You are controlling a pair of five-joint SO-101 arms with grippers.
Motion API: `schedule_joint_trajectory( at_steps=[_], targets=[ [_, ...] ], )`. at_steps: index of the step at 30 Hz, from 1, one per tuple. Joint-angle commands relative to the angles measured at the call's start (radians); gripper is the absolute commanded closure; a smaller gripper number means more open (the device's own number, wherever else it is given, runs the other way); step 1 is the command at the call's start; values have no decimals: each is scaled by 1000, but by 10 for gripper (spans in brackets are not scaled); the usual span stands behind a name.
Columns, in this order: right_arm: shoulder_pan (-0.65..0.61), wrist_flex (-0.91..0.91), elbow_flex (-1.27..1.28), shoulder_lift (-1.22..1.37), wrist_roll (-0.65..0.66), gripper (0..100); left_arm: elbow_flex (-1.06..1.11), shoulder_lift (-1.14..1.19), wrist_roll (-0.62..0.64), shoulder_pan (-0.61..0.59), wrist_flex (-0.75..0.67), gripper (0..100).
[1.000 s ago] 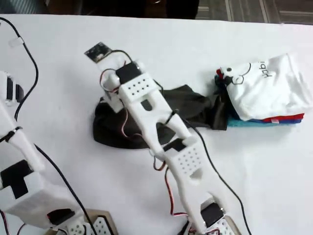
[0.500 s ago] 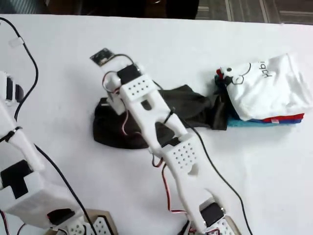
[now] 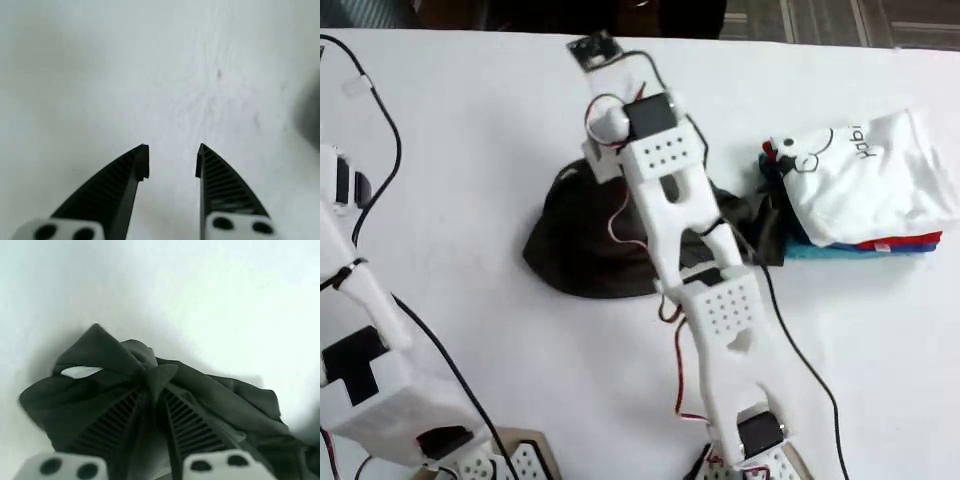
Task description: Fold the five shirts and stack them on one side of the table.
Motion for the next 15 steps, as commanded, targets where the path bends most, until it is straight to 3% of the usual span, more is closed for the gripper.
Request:
schedule_joint_trajectory(
  at_steps=[1, 6, 11, 15],
  targets=[
    [13, 25, 149, -252, 25, 979, 7, -41, -3, 48, -15, 823],
    [33, 24, 549, -544, 173, 978, 157, -43, -3, 161, -52, 823],
    [160, 2, 922, -788, 285, 978, 366, -43, -3, 256, -186, 823],
    [265, -107, 1201, -906, 365, 978, 461, -43, -3, 408, -245, 823]
  ],
)
